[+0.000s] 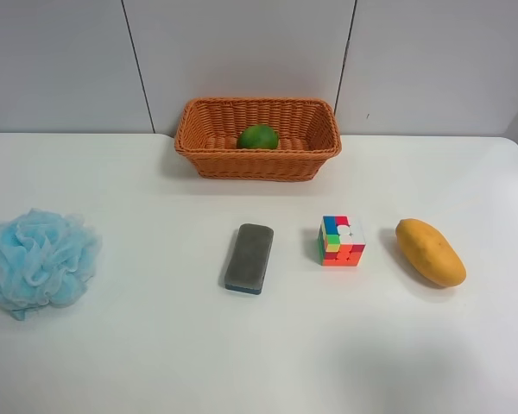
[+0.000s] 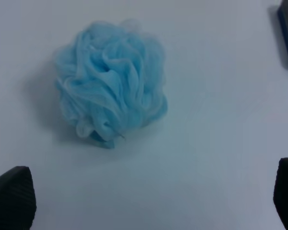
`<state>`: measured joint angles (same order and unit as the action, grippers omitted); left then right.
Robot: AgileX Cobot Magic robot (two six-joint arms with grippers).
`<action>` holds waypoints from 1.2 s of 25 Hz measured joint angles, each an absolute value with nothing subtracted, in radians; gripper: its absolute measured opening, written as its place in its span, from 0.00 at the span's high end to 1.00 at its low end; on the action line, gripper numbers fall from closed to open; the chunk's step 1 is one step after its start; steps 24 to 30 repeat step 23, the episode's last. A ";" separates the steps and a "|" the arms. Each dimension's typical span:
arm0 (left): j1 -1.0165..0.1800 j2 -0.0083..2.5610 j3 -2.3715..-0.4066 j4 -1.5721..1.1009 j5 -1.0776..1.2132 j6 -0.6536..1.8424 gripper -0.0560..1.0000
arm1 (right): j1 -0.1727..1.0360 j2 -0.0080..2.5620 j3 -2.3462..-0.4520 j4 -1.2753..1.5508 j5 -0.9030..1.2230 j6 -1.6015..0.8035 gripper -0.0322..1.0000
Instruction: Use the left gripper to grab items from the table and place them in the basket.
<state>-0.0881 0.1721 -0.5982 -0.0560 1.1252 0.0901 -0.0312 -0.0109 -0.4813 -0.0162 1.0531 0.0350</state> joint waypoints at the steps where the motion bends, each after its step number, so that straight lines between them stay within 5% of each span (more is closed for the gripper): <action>1: -0.065 0.142 -0.577 -0.069 1.102 0.109 0.01 | -0.031 -0.011 -0.481 -0.016 1.053 0.035 0.01; 7: 0.025 0.013 -0.515 -0.110 1.069 0.152 0.01 | -0.031 -0.011 -0.481 -0.016 1.053 0.035 0.01; 30: 0.028 -0.002 -0.515 -0.115 1.069 0.155 0.01 | -0.031 -0.011 -0.481 -0.016 1.053 0.035 0.01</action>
